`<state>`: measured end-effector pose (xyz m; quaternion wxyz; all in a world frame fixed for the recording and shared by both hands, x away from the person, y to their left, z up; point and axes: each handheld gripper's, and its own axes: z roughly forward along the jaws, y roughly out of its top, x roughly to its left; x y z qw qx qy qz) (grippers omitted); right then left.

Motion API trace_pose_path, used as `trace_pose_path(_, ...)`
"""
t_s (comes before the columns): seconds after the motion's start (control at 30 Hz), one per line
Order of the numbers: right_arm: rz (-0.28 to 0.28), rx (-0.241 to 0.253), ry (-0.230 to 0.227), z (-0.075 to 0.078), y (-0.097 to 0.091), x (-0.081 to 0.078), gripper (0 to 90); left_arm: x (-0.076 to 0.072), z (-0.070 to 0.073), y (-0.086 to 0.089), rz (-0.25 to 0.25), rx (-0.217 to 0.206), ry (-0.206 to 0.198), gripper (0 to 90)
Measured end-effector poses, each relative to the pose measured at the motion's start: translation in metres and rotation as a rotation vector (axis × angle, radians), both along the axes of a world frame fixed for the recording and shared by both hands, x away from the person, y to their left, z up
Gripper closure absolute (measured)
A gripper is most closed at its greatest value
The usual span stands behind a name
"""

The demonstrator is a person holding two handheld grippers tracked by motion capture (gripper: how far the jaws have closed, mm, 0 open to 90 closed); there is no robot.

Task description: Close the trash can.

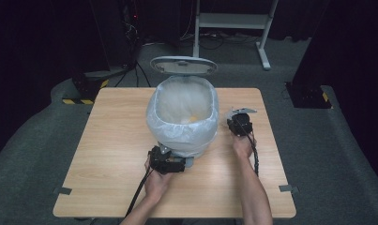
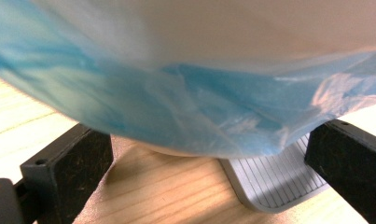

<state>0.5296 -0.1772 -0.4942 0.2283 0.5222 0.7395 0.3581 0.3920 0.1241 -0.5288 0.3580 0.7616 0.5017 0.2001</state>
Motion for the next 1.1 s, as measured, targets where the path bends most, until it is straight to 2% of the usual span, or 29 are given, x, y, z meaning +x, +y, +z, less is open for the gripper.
trace_pose_path(0.37,0.011,0.017,-0.003,0.008,-0.008,-0.014,89.0,0.0,0.0,0.0,0.0,0.001,-0.001,1.2)
trace_pose_path(0.73,0.062,0.042,-0.037,0.021,-0.01,-0.029,89.1,0.0,0.0,0.0,-0.001,0.0,0.001,1.2)
trace_pose_path(0.87,0.076,0.066,-0.031,0.023,-0.012,-0.034,89.1,0.0,0.0,0.0,-0.001,-0.001,0.001,1.2)
trace_pose_path(1.07,0.094,0.073,-0.03,0.025,-0.015,-0.041,89.1,0.0,0.0,0.0,0.0,-0.003,0.002,1.2)
trace_pose_path(1.1,0.094,0.077,-0.029,0.026,-0.015,-0.042,89.1,0.0,0.0,-0.001,0.008,-0.015,-0.001,1.2)
